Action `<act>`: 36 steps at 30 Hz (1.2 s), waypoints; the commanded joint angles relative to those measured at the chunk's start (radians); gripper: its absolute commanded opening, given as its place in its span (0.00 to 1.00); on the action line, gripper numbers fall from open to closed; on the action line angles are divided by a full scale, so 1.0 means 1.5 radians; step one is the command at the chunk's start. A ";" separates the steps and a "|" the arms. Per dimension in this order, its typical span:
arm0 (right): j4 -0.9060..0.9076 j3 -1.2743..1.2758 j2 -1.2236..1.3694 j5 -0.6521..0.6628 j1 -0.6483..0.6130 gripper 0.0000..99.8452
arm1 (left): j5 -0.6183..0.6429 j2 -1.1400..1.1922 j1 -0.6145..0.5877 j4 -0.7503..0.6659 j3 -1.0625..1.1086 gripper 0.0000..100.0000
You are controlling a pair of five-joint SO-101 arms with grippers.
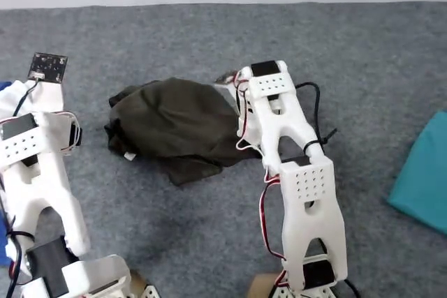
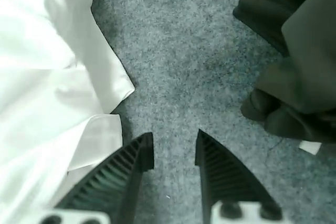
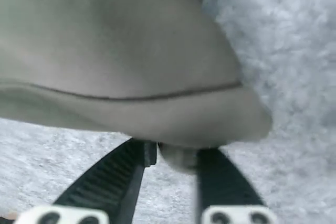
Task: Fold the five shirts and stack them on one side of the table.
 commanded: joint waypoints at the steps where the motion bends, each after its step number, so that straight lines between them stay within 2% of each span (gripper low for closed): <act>1: 0.028 -0.001 0.001 0.017 -0.003 0.01 | 0.005 -0.010 -0.002 0.006 -0.033 0.14; 7: 0.029 0.001 -0.086 0.019 0.006 0.01 | 0.006 -0.050 0.002 0.053 -0.061 0.14; 15: 0.030 0.002 -0.253 0.018 0.023 0.01 | 0.007 -0.223 0.035 0.086 -0.068 0.14; 23: 0.030 0.002 -0.386 0.015 0.117 0.01 | 0.007 -0.300 0.151 0.260 -0.056 0.14; 30: 0.030 0.002 -0.445 0.015 0.226 0.01 | 0.007 -0.299 0.243 0.258 0.003 0.14; 36: 0.030 0.003 -0.461 0.018 0.250 0.01 | 0.007 -0.292 0.382 0.170 0.112 0.14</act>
